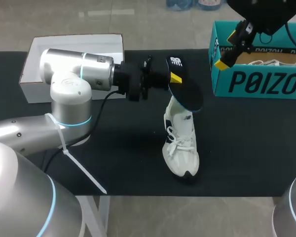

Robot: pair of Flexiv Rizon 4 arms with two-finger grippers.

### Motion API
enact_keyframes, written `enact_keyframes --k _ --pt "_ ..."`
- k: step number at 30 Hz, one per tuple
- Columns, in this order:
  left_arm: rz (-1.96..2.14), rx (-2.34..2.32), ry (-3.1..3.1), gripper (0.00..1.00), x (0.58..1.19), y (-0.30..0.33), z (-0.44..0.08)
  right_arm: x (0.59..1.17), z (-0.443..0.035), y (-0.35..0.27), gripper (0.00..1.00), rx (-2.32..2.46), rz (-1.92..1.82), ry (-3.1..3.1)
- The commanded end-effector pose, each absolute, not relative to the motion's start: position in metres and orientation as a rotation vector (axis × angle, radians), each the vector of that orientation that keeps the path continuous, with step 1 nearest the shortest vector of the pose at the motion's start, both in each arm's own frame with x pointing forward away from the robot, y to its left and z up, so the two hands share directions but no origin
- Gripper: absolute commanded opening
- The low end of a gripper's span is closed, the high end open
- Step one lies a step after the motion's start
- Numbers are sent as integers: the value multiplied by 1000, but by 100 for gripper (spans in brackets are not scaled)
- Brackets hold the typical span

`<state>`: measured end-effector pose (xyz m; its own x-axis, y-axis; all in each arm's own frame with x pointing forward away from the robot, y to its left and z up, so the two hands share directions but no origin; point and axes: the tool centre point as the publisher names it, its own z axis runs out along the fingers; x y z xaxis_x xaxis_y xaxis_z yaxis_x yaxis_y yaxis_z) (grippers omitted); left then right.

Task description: Take the shoe out of the shoebox, open the shoe tongue, remove and reinsert the insole, then place the shoe into the shoebox

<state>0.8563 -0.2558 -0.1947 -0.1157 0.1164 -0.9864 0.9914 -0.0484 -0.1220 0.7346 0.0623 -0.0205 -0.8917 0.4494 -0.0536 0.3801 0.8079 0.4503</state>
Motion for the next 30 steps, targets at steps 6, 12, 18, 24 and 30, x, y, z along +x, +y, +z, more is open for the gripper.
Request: enact_keyframes --k 6,12,18,24,30 --pt "-2280 526 1801 0 853 -262 -176 736 -20 63 100 657 653 2838" --pt "-3018 -313 1464 0 857 -256 -170 736 -20 63 100 657 653 2838" --pt "-3018 -313 1464 0 857 -256 -170 736 -20 63 100 657 653 2838" --pt "-3018 -313 1464 0 857 -256 -170 736 -20 63 100 657 653 2838" --pt "-3018 -313 1464 0 857 -256 -170 736 -20 63 100 657 653 2838"
